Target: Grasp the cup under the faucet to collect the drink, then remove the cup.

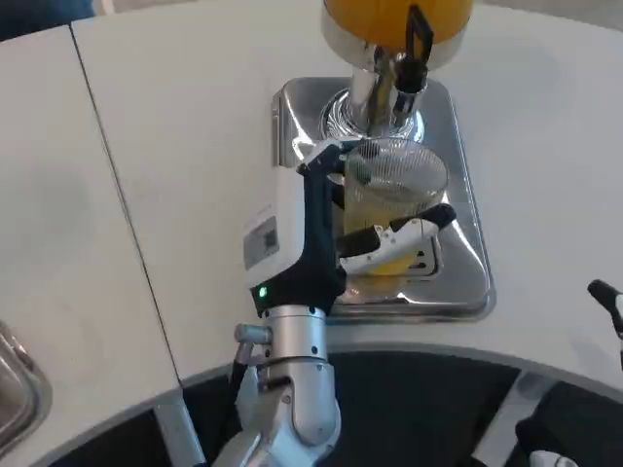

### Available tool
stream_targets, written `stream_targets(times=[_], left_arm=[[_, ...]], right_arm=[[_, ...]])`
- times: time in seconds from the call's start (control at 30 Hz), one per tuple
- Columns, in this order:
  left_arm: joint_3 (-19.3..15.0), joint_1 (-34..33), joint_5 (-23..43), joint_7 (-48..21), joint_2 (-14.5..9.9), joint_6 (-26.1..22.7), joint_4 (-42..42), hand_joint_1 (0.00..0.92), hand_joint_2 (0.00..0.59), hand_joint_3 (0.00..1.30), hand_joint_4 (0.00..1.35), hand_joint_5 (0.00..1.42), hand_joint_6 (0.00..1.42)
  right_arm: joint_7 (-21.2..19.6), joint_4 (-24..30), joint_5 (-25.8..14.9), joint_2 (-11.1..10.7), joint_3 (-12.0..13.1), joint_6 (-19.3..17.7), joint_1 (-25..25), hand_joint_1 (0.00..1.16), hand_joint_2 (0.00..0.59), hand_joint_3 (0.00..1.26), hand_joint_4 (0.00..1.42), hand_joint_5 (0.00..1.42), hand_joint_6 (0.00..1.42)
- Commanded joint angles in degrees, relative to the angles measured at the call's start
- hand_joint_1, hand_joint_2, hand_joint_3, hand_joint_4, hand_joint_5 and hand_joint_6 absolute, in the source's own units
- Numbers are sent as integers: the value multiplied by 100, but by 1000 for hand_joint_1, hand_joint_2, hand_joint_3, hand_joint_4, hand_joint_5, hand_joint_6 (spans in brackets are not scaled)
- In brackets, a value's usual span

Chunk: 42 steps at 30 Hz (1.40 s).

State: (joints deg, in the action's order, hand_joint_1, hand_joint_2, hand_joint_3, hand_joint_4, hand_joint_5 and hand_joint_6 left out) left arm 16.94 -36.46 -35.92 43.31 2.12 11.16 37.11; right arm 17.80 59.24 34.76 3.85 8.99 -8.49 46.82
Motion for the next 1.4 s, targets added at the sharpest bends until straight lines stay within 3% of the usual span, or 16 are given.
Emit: stream_targets(times=[0.03, 0.23, 0.43, 0.83, 1.13, 1.4], left_arm=[[15, 67, -62, 74, -43, 5, -266, 658, 0, 1168, 1243, 1408, 1424], [-62, 182, -51, 18, -190, -10, -507, 679, 0, 1173, 1231, 1381, 1424], [-243, 283, -1, -84, -503, -10, -702, 707, 0, 1165, 1227, 1343, 1424], [-667, 672, 165, -346, -1099, -6, -1205, 777, 0, 1145, 1213, 1298, 1424], [-1023, 1150, 377, -707, -1286, -50, -1933, 795, 0, 1143, 1213, 1284, 1424], [-1427, 1536, 564, -1020, -1637, 58, -2429, 813, 0, 1143, 1213, 1269, 1424]], right_arm=[[115, 76, 56, 25, -36, 124, -112, 483, 378, 0, 0, 31, 27], [129, 76, 6, -5, -39, 123, -52, 485, 378, 0, 0, 37, 41], [135, 76, -8, -33, -113, 167, -68, 486, 378, 0, 0, 47, 54], [166, 67, 94, -303, -428, 517, -351, 487, 378, 0, 0, 57, 62], [102, -23, 94, -514, -531, 708, -592, 487, 378, 0, 0, 62, 76], [46, -59, 116, -582, -597, 670, -558, 487, 378, 0, 0, 70, 79]])
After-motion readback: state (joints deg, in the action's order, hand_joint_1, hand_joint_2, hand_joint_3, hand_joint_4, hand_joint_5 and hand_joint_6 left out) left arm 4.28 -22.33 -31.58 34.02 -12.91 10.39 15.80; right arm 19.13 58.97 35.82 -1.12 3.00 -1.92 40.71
